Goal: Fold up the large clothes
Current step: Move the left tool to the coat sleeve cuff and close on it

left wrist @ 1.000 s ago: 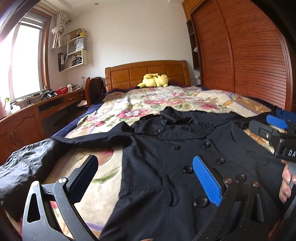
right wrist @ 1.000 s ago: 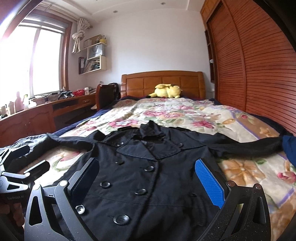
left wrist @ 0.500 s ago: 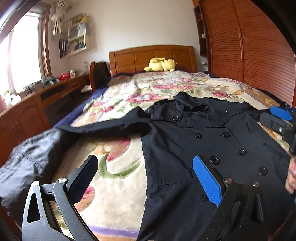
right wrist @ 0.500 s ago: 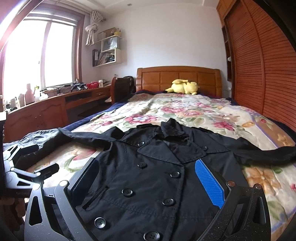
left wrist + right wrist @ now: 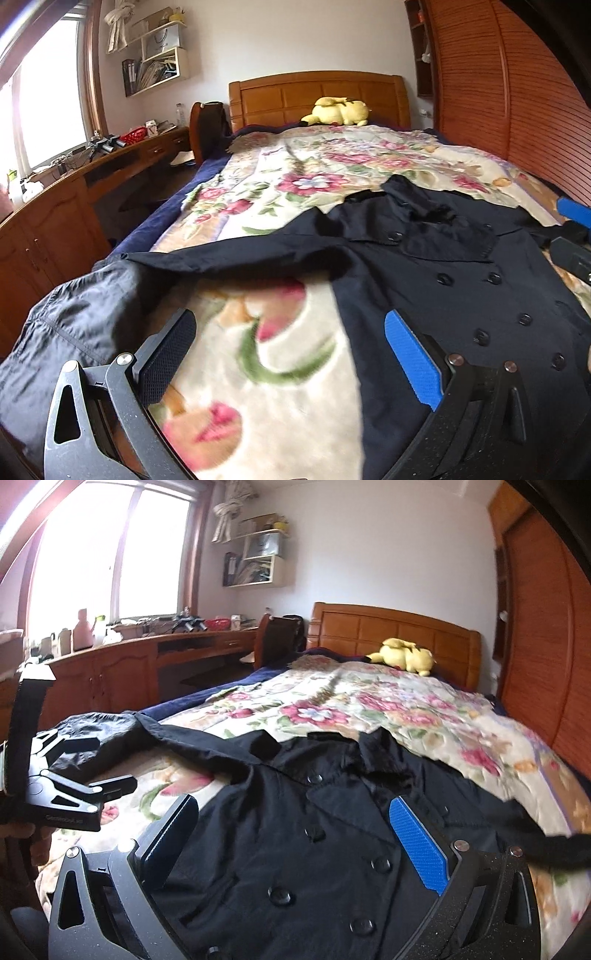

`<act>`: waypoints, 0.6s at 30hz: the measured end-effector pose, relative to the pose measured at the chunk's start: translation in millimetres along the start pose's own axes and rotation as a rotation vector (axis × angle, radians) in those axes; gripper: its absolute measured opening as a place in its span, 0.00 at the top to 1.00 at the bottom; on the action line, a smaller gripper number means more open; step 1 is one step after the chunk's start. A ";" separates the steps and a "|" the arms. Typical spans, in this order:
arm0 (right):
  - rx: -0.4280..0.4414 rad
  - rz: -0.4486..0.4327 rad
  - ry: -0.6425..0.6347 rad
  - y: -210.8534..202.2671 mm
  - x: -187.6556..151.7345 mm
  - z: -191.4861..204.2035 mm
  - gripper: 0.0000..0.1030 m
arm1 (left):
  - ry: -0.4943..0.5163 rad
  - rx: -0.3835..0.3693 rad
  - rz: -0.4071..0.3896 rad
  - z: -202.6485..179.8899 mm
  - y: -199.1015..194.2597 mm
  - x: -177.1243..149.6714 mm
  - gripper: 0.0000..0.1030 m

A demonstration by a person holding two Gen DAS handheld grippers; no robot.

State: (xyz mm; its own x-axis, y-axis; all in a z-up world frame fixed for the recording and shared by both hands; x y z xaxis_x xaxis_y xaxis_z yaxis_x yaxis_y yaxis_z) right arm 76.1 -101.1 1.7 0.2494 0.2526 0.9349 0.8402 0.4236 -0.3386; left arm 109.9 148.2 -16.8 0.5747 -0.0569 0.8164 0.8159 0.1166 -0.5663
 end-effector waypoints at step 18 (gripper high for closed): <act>0.069 0.159 0.001 77.4 -17.0 -0.7 0.00 | -0.090 0.077 0.139 74.0 110.1 26.9 0.01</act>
State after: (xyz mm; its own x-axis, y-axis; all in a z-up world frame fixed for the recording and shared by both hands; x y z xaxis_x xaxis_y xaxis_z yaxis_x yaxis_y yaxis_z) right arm 137.2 -73.2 -40.4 0.3771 0.3201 0.8691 0.7551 0.4370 -0.4887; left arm 210.5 232.9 -48.8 0.6706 0.0531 0.7399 0.7202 0.1926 -0.6665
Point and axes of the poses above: each gripper's, at about its wrist camera, not at the fingertips, and y roughly the way its jaws point, z to its left, x to its top, the point moved 3 cm from there along y, roughly the way its jaws point, and after that the axes turned 1 degree about y, right-handed, at the moved point
